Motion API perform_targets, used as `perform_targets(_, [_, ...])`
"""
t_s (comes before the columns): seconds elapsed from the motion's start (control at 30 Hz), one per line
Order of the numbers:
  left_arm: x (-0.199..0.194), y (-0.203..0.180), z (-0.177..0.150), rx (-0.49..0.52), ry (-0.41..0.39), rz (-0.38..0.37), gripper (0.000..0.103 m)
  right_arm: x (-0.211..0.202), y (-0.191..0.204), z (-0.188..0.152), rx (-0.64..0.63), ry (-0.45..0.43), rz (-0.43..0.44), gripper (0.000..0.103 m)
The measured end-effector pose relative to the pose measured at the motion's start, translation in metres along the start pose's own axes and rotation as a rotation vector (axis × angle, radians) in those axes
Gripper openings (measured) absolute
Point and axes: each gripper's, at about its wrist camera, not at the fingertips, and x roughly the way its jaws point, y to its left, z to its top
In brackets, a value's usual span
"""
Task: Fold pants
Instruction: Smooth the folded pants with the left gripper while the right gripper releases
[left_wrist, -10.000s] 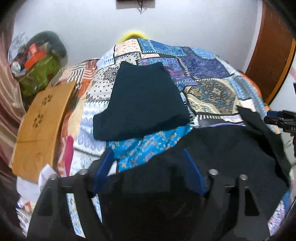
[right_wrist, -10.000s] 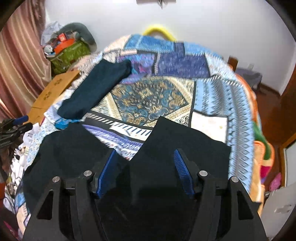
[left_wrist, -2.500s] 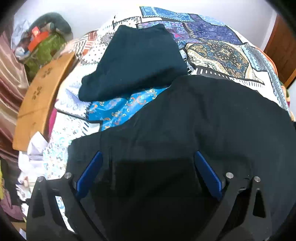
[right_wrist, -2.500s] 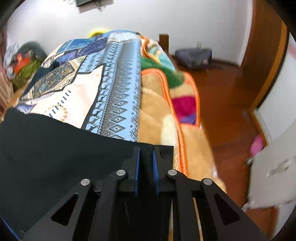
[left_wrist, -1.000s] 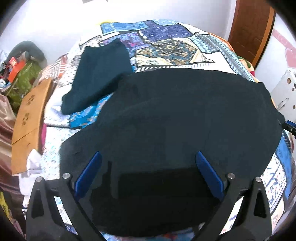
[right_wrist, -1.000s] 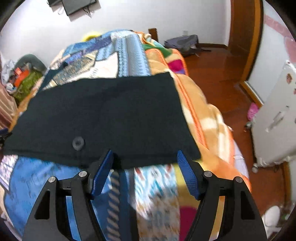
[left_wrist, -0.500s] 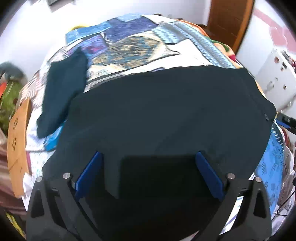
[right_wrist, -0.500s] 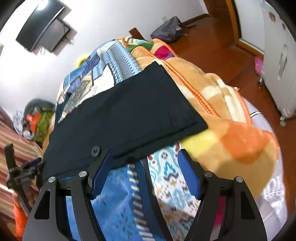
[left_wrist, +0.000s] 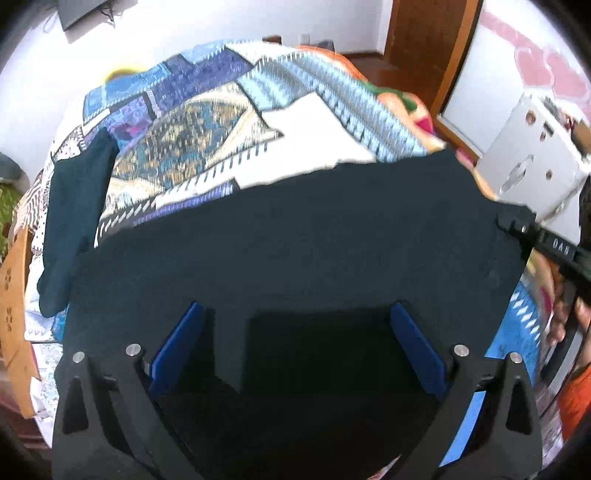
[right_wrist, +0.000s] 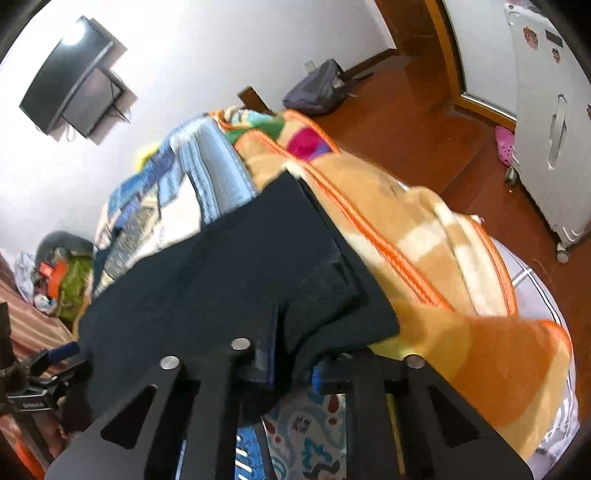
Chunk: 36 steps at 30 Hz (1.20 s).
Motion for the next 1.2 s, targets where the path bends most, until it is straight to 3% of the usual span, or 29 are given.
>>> perform_targets(0.33, [-0.084, 0.035, 0.006, -0.067, -0.240, 0.076, 0.103, -0.065, 0.098, 0.031, -0.268, -0.167, 0.124, 0.007])
perform_targets(0.6, [-0.139, 0.092, -0.023, -0.172, -0.351, 0.128, 0.103, -0.072, 0.196, 0.032, -0.430, -0.186, 0.253, 0.007])
perform_targets(0.77, [-0.159, 0.126, -0.047, -0.238, -0.387, 0.151, 0.103, -0.040, 0.251, 0.010, -0.511, -0.090, 0.330, 0.007])
perform_targets(0.9, [-0.163, 0.150, -0.065, -0.295, -0.379, 0.171, 0.103, -0.008, 0.279, -0.030, -0.591, 0.018, 0.363, 0.007])
perform_targets(1.03, [-0.157, 0.165, -0.080, -0.316, -0.350, 0.222, 0.103, 0.032, 0.295, -0.086, -0.675, 0.180, 0.377, 0.007])
perform_targets(1.2, [-0.148, 0.175, -0.092, -0.325, -0.311, 0.257, 0.103, 0.061, 0.299, -0.126, -0.774, 0.336, 0.324, 0.012])
